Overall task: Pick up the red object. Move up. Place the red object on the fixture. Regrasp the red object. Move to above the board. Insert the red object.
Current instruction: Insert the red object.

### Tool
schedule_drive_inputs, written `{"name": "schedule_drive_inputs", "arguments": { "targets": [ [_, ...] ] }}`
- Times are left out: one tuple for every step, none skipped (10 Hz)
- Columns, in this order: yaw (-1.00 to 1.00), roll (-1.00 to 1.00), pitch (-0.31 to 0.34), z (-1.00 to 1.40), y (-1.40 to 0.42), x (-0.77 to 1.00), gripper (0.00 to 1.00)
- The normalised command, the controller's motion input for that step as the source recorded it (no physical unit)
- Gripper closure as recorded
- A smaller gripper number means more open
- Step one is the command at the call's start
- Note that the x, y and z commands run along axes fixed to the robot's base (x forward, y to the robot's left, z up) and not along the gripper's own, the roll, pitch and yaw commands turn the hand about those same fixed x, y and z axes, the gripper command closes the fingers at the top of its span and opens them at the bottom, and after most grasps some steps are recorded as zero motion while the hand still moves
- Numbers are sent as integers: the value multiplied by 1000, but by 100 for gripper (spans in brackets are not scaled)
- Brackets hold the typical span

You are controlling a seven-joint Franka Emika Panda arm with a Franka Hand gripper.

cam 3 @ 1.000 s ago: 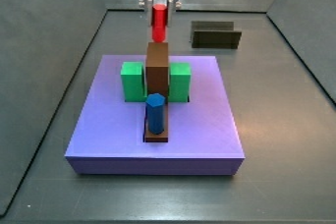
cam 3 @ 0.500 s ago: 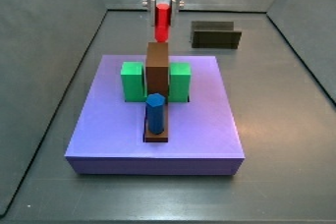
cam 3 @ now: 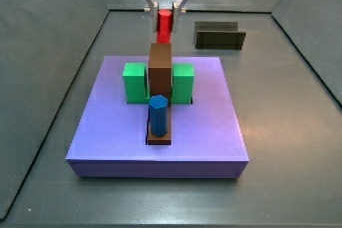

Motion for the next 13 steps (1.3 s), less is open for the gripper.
{"name": "schedule_drive_inputs", "arguments": {
  "targets": [
    [66, 0, 0, -206, 0, 123, 100],
    [74, 0, 0, -226, 0, 120, 100],
    [83, 70, 0, -234, 0, 120, 100],
    [77, 137, 0, -266, 0, 77, 100],
    [49, 300, -16, -360, 0, 0, 100],
    [0, 411, -11, -346, 0, 0, 100],
    [0, 414, -6, -320, 0, 0, 100],
    [0, 350, -4, -326, 0, 0, 100],
    [0, 119, -13, -431, 0, 0, 100],
    [26, 0, 0, -317, -126, 20, 100],
    [11, -54, 0, -231, -186, 26, 100],
    [0, -103, 13, -209, -169, 77, 100],
    [0, -97, 1, -260, -34, 57, 100]
  ]
}}
